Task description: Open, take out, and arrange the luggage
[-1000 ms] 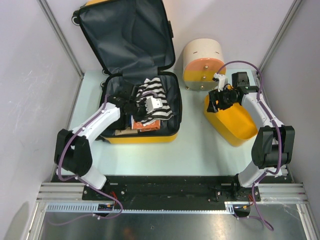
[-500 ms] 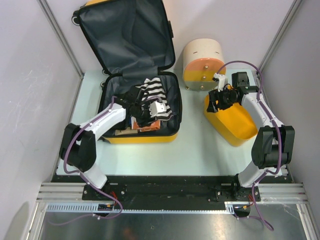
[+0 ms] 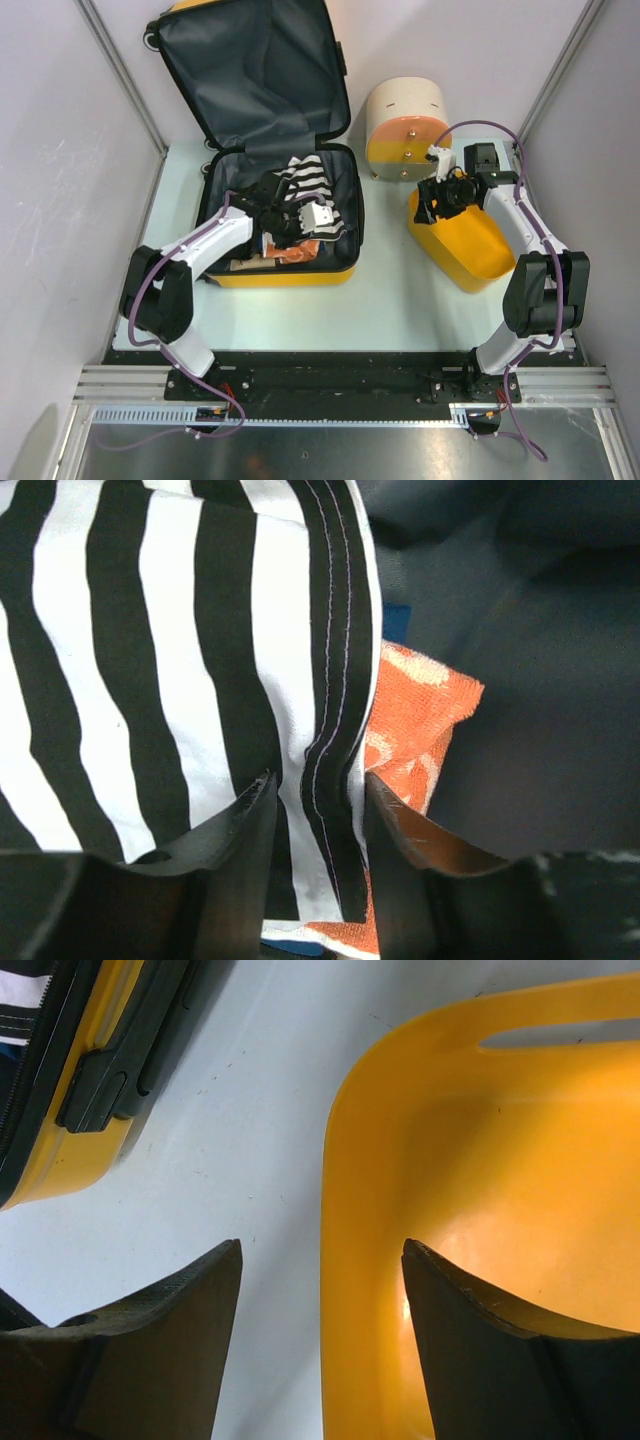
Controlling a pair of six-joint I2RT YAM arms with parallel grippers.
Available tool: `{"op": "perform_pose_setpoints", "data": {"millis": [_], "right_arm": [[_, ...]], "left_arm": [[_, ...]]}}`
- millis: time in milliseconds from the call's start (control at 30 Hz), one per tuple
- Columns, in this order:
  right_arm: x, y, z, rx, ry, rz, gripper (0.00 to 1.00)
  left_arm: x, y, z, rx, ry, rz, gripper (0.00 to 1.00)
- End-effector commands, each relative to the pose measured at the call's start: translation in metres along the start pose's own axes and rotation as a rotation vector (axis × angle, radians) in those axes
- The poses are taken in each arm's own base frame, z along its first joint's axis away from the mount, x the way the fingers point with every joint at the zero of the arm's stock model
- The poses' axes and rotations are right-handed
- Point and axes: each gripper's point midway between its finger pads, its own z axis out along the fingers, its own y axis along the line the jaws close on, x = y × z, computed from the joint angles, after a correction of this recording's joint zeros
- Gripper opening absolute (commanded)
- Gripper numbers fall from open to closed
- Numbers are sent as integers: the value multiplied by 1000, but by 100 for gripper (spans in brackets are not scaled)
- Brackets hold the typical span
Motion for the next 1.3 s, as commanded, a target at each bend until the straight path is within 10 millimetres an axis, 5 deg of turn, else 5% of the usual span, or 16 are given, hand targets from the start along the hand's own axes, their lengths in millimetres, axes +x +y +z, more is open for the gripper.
{"op": "perform_pose_setpoints", "data": {"millis": [0,333,567,833,1133,1267], "right_arm": [[-17,-3,-5,2,-42,-17,70],[-19,-1,-5,-7,-45,-22,70],[-19,-1,-5,-9,-41,-21,70],[-22,5,-6,-40,-54,-47,70],[-24,7,-5,-40,-59,-55,71],[-23,6,-3,-39,-55,-45,70]], "left_arm": [[-14,8,-19,-49,-49,54,48],[-19,7,-27,-37,-74,18,47],[-9,5,-25,-14,-55,14,59],[11,2,-27,-1,-10,55,59],[15,2,-27,9,-1,60,50],[14,8,-26,-4,6,46,33]]}}
